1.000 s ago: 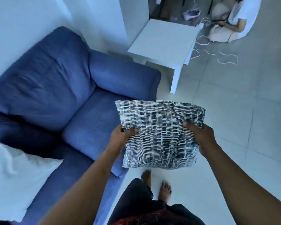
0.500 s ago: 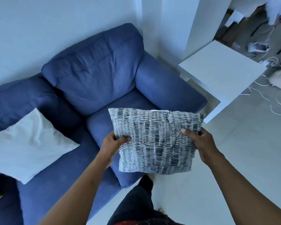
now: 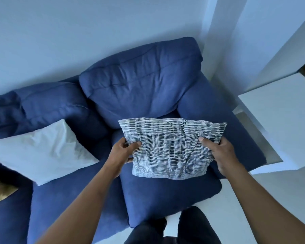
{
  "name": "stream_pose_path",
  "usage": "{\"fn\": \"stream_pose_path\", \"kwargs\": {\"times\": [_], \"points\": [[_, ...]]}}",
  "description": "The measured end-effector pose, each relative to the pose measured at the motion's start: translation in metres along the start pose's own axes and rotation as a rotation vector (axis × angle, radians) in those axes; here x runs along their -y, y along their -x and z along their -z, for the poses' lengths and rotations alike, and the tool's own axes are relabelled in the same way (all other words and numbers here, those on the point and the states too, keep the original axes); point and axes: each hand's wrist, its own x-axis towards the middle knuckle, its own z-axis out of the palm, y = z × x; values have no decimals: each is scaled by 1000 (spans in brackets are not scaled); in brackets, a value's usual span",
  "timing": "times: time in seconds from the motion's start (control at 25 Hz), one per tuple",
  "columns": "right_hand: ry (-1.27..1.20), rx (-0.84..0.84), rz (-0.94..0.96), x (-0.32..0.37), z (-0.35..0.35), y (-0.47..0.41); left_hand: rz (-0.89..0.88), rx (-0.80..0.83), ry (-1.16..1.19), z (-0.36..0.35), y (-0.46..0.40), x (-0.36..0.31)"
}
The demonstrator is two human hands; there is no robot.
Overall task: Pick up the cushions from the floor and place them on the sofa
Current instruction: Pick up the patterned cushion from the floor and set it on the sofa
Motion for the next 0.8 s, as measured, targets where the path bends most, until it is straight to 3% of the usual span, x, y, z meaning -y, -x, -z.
{"fn": "stream_pose_path", "kwargs": {"times": [0.32,0.56,0.8], "points": [[142,249,-100,51,-42,-113,-23,-308,5,-7,-38,-22],[240,299,-96,76,-83,-181,-22,-491,-18,4,-96,-25],[351,307,-91,71,-133,-241,61,-567,-192,38,-172,-14]]}}
